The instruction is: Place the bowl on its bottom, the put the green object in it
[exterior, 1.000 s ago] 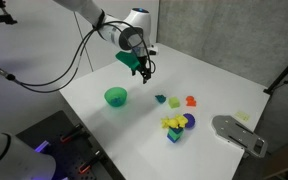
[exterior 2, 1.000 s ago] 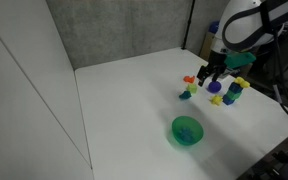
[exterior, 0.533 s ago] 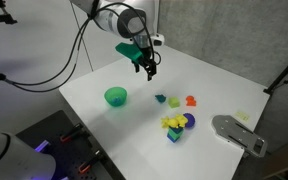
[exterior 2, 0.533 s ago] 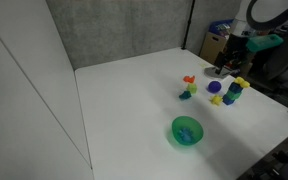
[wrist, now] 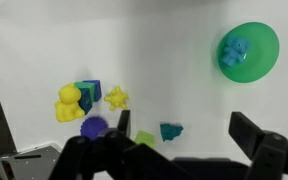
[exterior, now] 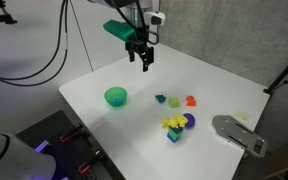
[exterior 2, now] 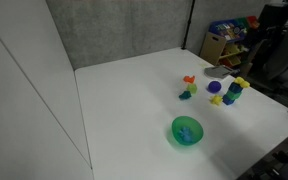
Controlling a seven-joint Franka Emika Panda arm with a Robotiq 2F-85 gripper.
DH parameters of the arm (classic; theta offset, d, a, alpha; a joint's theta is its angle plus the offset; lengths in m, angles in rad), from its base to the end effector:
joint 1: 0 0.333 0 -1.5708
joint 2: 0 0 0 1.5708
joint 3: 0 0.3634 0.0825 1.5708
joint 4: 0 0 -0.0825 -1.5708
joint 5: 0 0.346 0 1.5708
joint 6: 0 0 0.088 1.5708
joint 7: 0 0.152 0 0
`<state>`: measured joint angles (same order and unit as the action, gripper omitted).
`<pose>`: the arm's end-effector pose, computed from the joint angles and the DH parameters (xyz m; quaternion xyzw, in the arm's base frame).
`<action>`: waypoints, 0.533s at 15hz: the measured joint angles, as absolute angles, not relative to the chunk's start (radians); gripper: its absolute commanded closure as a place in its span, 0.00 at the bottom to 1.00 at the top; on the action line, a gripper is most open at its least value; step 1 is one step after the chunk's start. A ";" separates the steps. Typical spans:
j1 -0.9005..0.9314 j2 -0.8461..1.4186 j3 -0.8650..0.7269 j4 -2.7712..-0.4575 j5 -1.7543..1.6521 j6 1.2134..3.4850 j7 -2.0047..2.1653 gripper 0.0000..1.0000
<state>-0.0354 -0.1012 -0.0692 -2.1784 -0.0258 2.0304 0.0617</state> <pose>0.4659 -0.0521 0.4511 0.9967 -0.0768 -0.0237 0.0074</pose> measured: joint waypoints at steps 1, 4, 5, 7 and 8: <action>-0.041 -0.131 -0.071 -2.180 -0.026 1.995 0.050 0.00; -0.056 -0.217 -0.078 -2.193 -0.026 1.915 -0.004 0.00; -0.059 -0.244 -0.082 -2.202 -0.026 1.904 -0.017 0.00; -0.065 -0.294 -0.090 -2.222 -0.026 1.896 -0.039 0.00; -0.068 -0.314 -0.094 -2.232 -0.026 1.896 -0.046 0.00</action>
